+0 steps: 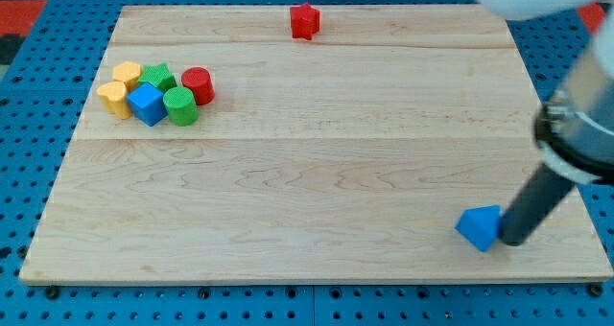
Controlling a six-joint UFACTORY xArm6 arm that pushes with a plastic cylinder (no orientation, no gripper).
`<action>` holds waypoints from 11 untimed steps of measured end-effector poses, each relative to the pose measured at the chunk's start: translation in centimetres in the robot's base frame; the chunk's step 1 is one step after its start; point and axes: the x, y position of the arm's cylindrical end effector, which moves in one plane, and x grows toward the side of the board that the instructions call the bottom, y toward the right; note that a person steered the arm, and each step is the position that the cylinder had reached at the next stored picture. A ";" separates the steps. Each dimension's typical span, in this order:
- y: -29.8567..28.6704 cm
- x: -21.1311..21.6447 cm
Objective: Push the red circle to the top right of the green circle
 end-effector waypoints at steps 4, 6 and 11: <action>-18.2 -19.8; -33.4 -27.6; -35.2 -18.7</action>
